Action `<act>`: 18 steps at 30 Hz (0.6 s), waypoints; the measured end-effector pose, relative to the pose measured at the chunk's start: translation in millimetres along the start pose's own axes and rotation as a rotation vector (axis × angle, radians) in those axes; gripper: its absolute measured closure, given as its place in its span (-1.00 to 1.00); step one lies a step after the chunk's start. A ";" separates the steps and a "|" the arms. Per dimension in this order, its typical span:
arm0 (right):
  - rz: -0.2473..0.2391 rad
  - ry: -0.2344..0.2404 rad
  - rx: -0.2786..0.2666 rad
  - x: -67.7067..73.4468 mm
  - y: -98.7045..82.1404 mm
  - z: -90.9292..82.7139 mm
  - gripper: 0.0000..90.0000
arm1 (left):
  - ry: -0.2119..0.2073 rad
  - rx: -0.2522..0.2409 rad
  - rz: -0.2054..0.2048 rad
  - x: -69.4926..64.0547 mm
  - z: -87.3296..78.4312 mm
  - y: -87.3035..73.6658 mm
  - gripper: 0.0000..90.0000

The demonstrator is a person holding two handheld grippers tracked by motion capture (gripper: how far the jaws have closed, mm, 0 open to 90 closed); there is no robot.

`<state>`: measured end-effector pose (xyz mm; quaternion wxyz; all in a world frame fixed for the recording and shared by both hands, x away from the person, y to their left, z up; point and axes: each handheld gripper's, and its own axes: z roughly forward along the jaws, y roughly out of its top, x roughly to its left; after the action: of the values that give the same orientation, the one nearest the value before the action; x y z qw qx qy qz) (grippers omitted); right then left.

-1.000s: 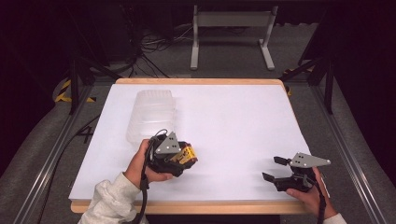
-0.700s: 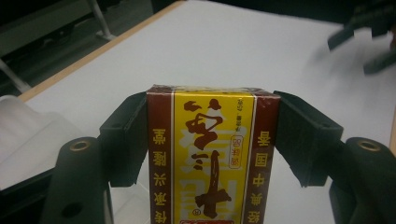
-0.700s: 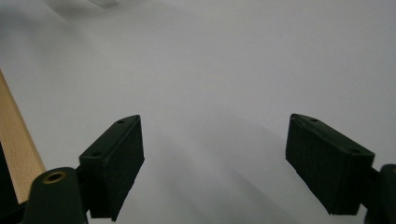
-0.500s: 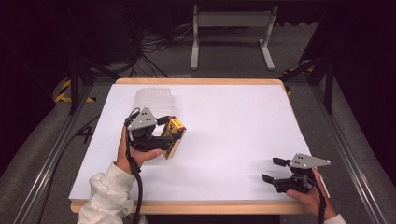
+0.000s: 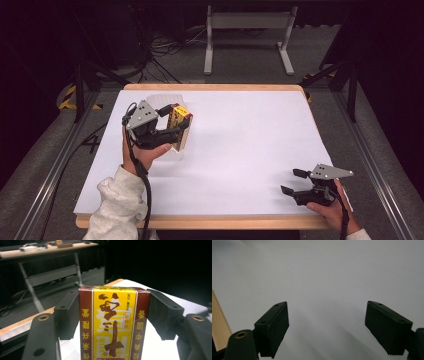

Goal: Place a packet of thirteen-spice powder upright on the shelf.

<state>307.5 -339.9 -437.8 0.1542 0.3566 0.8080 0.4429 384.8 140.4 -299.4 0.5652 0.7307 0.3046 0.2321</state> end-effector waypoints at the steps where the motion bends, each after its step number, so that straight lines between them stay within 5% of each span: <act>1: 0.000 -0.001 0.002 0.1 -0.1 0.5 -0.56 | 0.026 0.008 -0.011 7.5 4.6 -2.0 -0.28; 18: -0.004 0.001 0.014 0.0 -1.6 2.2 -0.56 | 0.234 0.021 -0.168 47.4 30.9 -43.1 -0.28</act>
<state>308.0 -339.1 -440.3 0.1523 0.3557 0.8119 0.4371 431.5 160.3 -349.2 0.5355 0.6765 0.4311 0.2642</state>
